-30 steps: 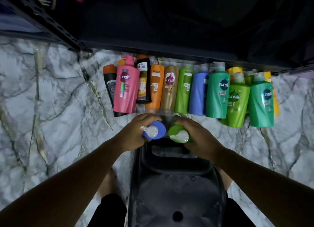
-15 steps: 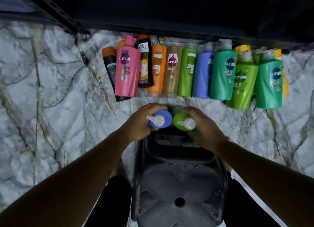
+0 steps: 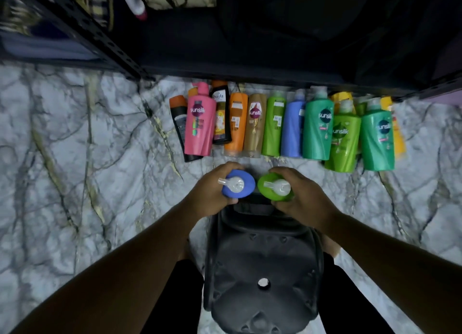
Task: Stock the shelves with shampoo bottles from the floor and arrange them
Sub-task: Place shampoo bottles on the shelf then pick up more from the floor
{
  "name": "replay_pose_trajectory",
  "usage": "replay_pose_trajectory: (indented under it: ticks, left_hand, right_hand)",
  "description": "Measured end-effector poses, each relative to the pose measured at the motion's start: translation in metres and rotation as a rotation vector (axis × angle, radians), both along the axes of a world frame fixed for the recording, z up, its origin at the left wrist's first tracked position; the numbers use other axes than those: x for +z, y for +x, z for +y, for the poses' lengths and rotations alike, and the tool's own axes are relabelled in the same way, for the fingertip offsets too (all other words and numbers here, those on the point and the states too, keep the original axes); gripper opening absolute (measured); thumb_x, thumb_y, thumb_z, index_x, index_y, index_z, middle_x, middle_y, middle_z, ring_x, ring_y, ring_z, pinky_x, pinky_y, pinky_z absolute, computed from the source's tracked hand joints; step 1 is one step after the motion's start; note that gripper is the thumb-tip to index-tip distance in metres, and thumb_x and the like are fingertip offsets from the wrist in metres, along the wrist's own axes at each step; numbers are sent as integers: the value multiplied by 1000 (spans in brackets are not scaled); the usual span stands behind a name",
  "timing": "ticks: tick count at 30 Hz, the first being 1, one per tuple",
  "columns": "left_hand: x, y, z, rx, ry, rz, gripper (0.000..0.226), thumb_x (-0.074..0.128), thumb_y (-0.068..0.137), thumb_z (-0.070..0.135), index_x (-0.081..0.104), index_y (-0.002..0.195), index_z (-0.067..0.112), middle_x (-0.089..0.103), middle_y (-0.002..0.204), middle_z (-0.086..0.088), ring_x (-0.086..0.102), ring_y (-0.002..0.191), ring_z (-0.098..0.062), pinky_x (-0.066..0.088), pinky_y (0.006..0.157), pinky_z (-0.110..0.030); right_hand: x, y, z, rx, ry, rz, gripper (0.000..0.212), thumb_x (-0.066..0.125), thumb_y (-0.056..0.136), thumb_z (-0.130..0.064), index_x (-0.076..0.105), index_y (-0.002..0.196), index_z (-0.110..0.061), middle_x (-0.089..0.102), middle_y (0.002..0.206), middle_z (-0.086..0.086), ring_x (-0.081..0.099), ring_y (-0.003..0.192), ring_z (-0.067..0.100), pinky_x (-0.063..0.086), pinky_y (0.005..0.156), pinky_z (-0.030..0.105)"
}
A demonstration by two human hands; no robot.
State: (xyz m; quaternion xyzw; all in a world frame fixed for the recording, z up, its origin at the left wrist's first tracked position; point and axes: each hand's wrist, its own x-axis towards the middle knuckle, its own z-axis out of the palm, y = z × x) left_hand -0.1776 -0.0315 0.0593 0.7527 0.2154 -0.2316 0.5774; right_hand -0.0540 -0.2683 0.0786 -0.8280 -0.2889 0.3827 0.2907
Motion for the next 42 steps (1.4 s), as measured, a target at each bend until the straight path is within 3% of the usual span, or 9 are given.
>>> replay_pose_trajectory:
  ticks: [7, 13, 15, 19, 25, 31, 35, 38, 42]
  left_hand:
    - [205, -4, 3, 75, 39, -84, 80, 88, 74, 2, 52, 130, 47, 59, 131, 27, 53, 120, 13, 46, 102, -21]
    - [438, 4, 0, 61, 51, -253, 78, 88, 75, 5, 47, 130, 42, 57, 132, 20, 56, 119, 2, 45, 95, -16]
    - [501, 5, -3, 96, 29, -335, 77, 88, 74, -1, 48, 132, 28, 57, 131, 12, 57, 117, 5, 45, 93, -14]
    - [612, -2, -15, 104, 10, -472, 72, 86, 76, -3, 47, 134, 16, 59, 123, 30, 57, 115, 8, 51, 91, -18]
    - [730, 7, -21, 200, -14, -662, 68, 91, 70, 33, 59, 130, 31, 67, 130, 1, 64, 122, -27, 54, 100, -48]
    - [827, 37, -19, 209, -94, -877, 66, 87, 72, 32, 62, 133, 32, 71, 129, -3, 69, 118, -25, 58, 93, -38]
    - [881, 65, -18, 222, -132, -1019, 63, 85, 73, 29, 64, 132, 29, 72, 126, -5, 70, 115, -26, 58, 89, -33]
    - [917, 87, -16, 235, -176, -1097, 60, 85, 72, 33, 66, 128, 34, 73, 124, -6, 71, 114, -29, 59, 89, -42]
    - [965, 115, -13, 265, -189, -1214, 46, 84, 82, 26, 68, 125, 30, 75, 119, -8, 73, 108, -28, 60, 84, -40]
  right_hand:
    - [203, 2, 1, -176, 112, 28, 79, 89, 70, -29, 47, 133, -50, 64, 125, -21, 62, 112, 0, 52, 91, 23]
    - [431, 1, -10, -343, 298, 42, 76, 94, 66, -23, 49, 126, -34, 62, 113, -28, 61, 104, -4, 49, 85, 15]
    - [493, -2, -15, -399, 387, 30, 75, 96, 64, -21, 50, 123, -31, 65, 117, -18, 63, 108, 6, 52, 92, 28]
    - [595, -13, -25, -497, 561, 17, 73, 95, 64, -18, 54, 122, -31, 70, 117, -1, 67, 107, 24, 54, 94, 53]
    - [716, -17, -21, -614, 854, -7, 66, 95, 61, -30, 62, 118, -36, 74, 110, 4, 71, 97, 19, 59, 83, 39]
    - [811, 0, -13, -593, 1078, -66, 59, 81, 71, -15, 60, 126, -25, 77, 108, 2, 74, 97, 20, 60, 75, 28]
    - [861, 18, 0, -587, 1187, -154, 58, 85, 72, -22, 61, 123, -29, 77, 106, 3, 75, 95, 21, 60, 74, 32]
    - [897, 35, 10, -584, 1258, -182, 54, 80, 71, -23, 61, 121, -29, 77, 101, 3, 76, 89, 21, 60, 65, 31]
    - [945, 58, 23, -546, 1302, -246, 55, 81, 70, -30, 61, 121, -29, 77, 101, 0, 76, 91, 20, 60, 74, 40]
